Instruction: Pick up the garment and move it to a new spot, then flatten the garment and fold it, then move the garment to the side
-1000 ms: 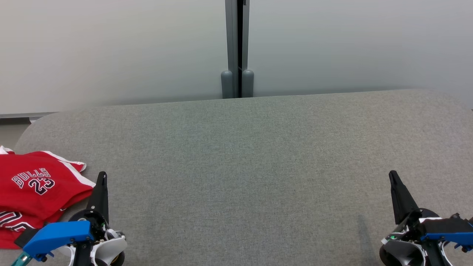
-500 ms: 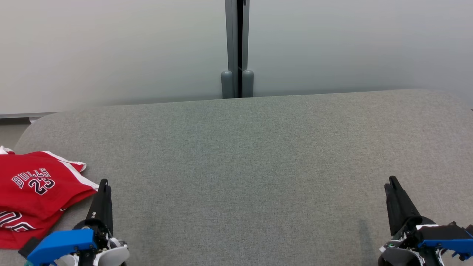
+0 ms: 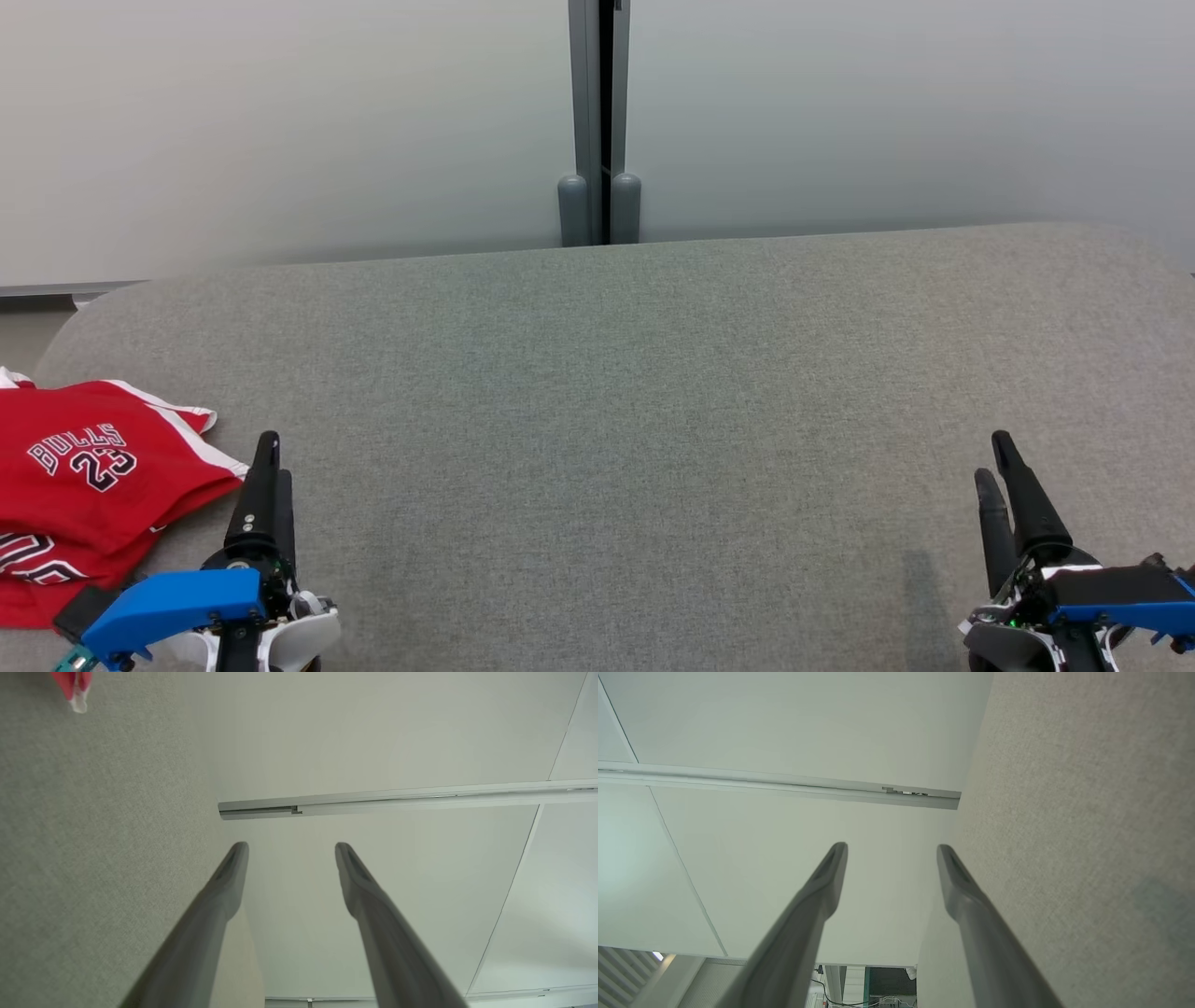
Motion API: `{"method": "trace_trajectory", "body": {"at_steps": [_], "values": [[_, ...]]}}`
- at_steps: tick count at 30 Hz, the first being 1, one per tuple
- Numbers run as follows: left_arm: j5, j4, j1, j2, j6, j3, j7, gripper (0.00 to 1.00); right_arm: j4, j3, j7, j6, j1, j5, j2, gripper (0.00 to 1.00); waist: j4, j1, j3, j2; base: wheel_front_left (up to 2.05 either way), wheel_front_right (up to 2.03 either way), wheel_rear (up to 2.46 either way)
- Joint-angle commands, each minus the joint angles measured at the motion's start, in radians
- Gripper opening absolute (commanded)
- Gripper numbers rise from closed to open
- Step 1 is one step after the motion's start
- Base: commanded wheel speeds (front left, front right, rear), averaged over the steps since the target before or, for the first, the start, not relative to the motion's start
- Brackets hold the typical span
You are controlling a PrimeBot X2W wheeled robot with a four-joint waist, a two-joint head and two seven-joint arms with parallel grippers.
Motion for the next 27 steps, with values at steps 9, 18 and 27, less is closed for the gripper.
{"method": "trace_trajectory", "body": {"at_steps": [9,18,27], "values": [[0.221,-0.065,-0.043,0.014,0.0,-0.006,-0.046,1.0,-0.056,0.007,-0.046,0.002,-0.036,-0.251,-0.034,1.0,0.0,0.0,0.005,-0.0001,0.0,0.0,0.0],[0.435,-0.077,-0.039,0.023,0.0,-0.03,-0.081,1.0,-0.083,0.015,-0.082,0.002,-0.037,-0.477,-0.041,1.0,0.0,0.0,0.008,-0.0001,0.0,0.0,0.0],[0.618,-0.081,-0.027,0.033,0.0,-0.047,-0.114,1.0,-0.1,0.038,-0.114,0.002,-0.029,-0.676,-0.05,1.0,-0.001,0.0,0.008,-0.0001,0.0,0.0,0.0]]}}
